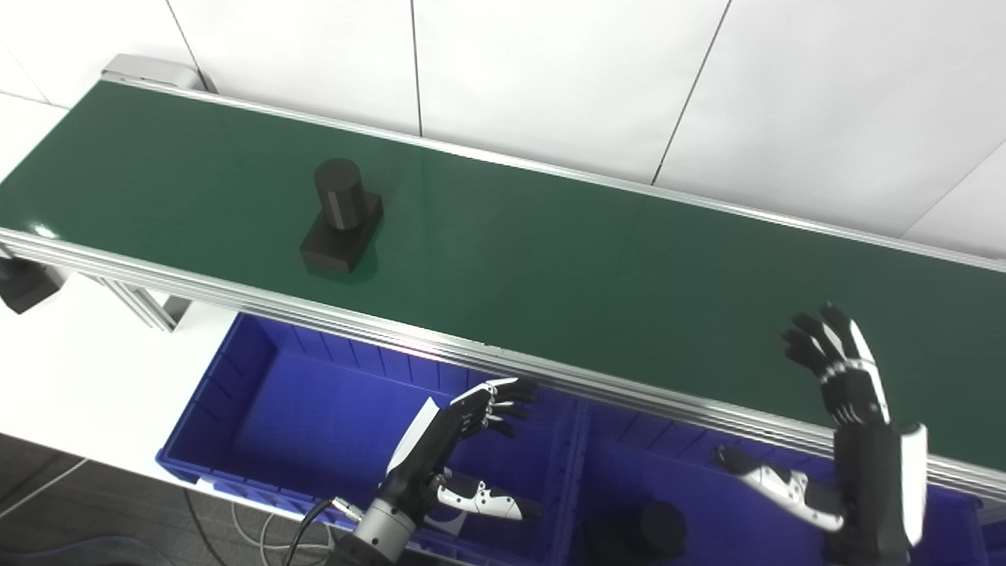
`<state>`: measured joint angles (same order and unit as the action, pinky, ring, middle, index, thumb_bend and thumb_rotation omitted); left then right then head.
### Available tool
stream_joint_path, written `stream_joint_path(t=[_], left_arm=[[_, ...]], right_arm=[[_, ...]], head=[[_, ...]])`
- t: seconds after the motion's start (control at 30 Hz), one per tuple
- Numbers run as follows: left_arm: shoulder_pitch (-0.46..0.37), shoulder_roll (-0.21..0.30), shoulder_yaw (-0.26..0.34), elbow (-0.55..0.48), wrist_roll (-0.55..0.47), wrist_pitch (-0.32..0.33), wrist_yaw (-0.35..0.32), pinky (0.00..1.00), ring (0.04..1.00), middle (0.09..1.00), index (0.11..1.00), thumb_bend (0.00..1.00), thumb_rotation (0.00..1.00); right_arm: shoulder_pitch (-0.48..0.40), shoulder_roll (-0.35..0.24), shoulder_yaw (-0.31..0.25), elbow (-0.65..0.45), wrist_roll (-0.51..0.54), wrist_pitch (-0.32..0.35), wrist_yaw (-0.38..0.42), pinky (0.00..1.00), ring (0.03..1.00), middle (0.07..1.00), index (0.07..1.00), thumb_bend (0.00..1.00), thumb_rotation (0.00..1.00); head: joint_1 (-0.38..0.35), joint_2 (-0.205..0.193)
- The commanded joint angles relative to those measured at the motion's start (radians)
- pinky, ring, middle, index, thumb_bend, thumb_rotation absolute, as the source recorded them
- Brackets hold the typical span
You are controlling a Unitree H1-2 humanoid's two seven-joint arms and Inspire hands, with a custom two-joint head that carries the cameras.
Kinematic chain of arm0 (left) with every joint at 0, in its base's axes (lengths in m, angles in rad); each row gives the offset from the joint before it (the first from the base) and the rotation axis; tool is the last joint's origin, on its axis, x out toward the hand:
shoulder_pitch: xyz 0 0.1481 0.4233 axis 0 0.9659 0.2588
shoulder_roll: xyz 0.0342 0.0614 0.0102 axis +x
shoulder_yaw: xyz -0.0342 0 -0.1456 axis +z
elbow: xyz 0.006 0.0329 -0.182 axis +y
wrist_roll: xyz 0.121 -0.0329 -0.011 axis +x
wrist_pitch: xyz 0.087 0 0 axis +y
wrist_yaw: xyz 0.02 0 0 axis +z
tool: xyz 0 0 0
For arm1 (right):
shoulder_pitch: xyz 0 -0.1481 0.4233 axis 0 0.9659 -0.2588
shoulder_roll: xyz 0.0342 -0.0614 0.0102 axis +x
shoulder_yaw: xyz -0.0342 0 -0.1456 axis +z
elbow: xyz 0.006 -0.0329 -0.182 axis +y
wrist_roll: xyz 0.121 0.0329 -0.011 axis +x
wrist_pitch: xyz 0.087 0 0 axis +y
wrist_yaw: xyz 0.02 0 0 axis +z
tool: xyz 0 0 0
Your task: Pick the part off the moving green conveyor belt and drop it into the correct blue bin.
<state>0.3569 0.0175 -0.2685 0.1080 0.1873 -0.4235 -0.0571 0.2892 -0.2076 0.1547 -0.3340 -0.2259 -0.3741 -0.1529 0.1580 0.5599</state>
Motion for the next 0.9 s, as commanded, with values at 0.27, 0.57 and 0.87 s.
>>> stream_joint_path(t=[0.27,0.57,0.87], left_arm=[[-0.029,-0.004,-0.022,0.016,-0.014,-0.046,0.024,0.61,0.713,0.780,0.763,0.96,0.00],[-0.024,0.004,-0.031,0.014,-0.015,-0.045,0.034,0.61,0.708,0.780,0.771,0.96,0.02],[-0.008,0.007,-0.029,-0.006,-0.006,-0.045,0.033,0.61,0.702,0.777,0.771,0.97,0.04]], right_arm=[[-0.201,0.050,-0.019,-0.059,-0.093,0.232,0.139,0.73,0.778,0.816,0.873,0.79,0.45],[-0.374,0.077,0.022,-0.045,-0.165,0.431,0.257,0.69,0.765,0.814,0.866,0.84,0.47],[-0.483,0.128,0.084,-0.016,-0.266,0.564,0.309,0.68,0.772,0.821,0.873,0.85,0.48]], head=[[-0.051,-0.017],[-0.088,-0.021],[-0.096,-0.013]])
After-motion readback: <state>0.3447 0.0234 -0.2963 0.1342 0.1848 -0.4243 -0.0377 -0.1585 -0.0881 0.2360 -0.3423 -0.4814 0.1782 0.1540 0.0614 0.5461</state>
